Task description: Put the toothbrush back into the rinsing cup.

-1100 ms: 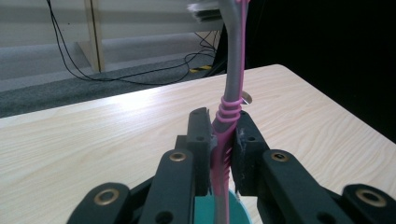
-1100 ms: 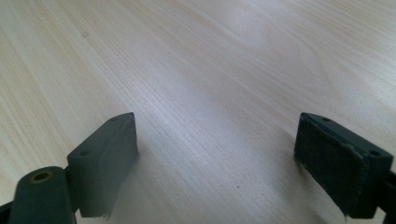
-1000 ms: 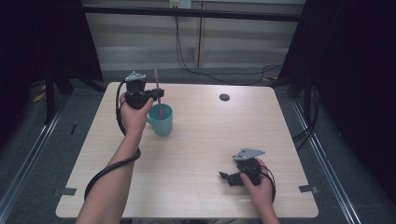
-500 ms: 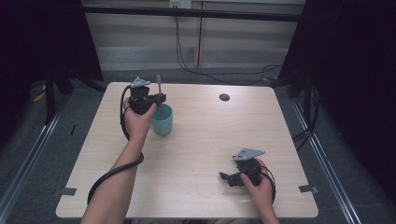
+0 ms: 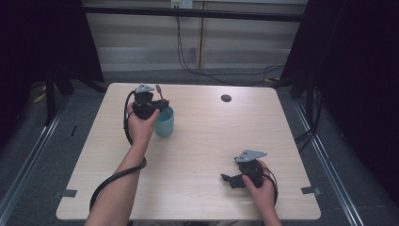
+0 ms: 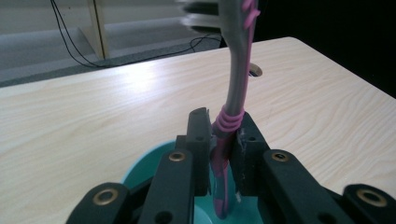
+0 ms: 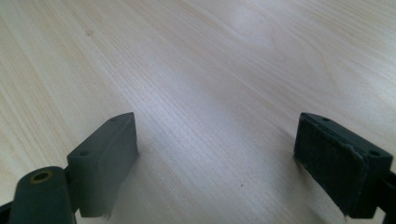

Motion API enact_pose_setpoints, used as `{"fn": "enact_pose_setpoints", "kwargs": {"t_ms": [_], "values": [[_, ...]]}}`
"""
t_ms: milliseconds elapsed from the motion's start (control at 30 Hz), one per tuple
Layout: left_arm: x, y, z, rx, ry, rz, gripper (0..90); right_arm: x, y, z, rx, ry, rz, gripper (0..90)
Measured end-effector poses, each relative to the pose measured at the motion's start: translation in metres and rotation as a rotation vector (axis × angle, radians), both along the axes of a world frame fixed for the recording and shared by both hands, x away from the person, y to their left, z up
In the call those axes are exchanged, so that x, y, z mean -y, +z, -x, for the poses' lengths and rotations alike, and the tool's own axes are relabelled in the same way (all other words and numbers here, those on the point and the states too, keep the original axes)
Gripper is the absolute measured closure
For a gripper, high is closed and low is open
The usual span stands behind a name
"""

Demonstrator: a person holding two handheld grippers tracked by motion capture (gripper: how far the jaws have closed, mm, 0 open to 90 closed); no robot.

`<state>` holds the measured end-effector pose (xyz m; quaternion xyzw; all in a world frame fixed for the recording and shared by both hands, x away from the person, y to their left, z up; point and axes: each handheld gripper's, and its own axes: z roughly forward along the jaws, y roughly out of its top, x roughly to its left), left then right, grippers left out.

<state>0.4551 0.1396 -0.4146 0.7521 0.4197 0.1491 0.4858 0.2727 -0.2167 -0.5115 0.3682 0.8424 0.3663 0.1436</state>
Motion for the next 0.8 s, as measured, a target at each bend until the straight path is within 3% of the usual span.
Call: {"fn": "enact_pose_setpoints", "kwargs": {"t_ms": [400,800], "values": [[-0.002,-0.010,0.002,-0.049,0.005,-0.006,79.0,0.000,0.000,0.000,-0.001,-0.001,-0.001,12.9],[-0.007,-0.009,0.004,-0.076,0.053,-0.008,44.7,0.000,0.000,0.000,-0.001,0.000,0.000,12.8]]}}
